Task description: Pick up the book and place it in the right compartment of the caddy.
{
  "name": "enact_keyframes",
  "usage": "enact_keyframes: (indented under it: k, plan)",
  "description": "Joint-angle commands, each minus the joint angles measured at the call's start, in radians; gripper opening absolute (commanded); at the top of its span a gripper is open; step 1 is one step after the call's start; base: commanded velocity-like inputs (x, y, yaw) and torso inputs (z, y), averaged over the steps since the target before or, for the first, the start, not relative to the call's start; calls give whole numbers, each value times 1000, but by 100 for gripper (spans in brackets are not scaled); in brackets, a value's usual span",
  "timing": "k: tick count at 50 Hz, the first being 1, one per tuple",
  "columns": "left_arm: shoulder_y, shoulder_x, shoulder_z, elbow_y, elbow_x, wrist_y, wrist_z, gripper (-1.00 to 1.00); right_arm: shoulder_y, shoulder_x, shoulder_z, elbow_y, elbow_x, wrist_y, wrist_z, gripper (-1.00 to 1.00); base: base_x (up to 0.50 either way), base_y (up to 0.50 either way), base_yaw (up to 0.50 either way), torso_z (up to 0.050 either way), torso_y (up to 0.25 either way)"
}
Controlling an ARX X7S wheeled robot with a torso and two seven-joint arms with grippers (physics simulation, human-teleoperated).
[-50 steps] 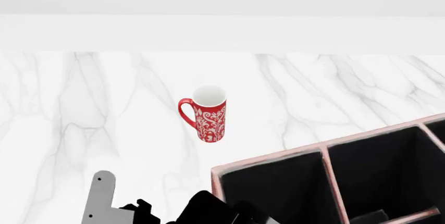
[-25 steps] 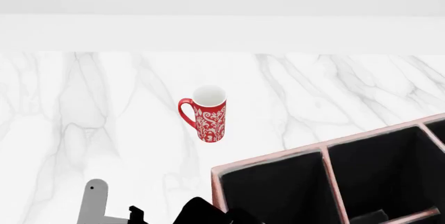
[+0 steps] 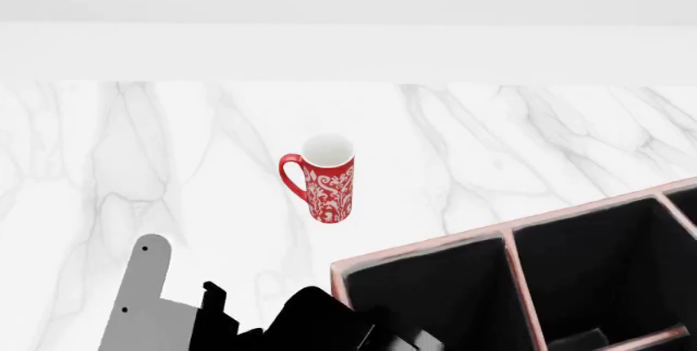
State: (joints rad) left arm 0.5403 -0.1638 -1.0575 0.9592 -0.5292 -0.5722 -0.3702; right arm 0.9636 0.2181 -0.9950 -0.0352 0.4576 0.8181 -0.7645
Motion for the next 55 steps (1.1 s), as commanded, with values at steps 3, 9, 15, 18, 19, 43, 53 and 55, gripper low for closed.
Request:
enact_keyframes:
  k: [3,9,15,18,19,43,53,55]
  plan:
    - [2,-3,5,-7,0,7,-1,100,64,-33,173,-92,87,174,155,-100,0,0,0,0,0]
    - [2,-8,2,-4,-7,3,-4,100,134,-53,272,-133,152,316,217,-100,0,0,0,0,2]
    - [8,-2,-8,-6,-13,11,0,100,220,-84,380,-148,212,492,293,-100,0,0,0,0,0]
    - [9,-2,-10,-8,-15,14,1,100,258,-94,427,-147,225,540,324,-100,0,0,0,0,3]
    - [10,-1,-11,-9,-15,16,2,100,274,-96,449,-142,222,547,340,-100,0,0,0,0,0]
    - [9,-8,-1,-10,-18,20,-3,100,482,-29,662,99,87,545,535,-100,0,0,0,0,1]
    - [9,-15,-2,-2,-26,13,-9,100,517,36,713,209,29,500,582,-100,0,0,0,0,1]
    - [10,-18,-3,3,-28,9,-12,100,527,52,720,225,19,501,591,-100,0,0,0,0,0]
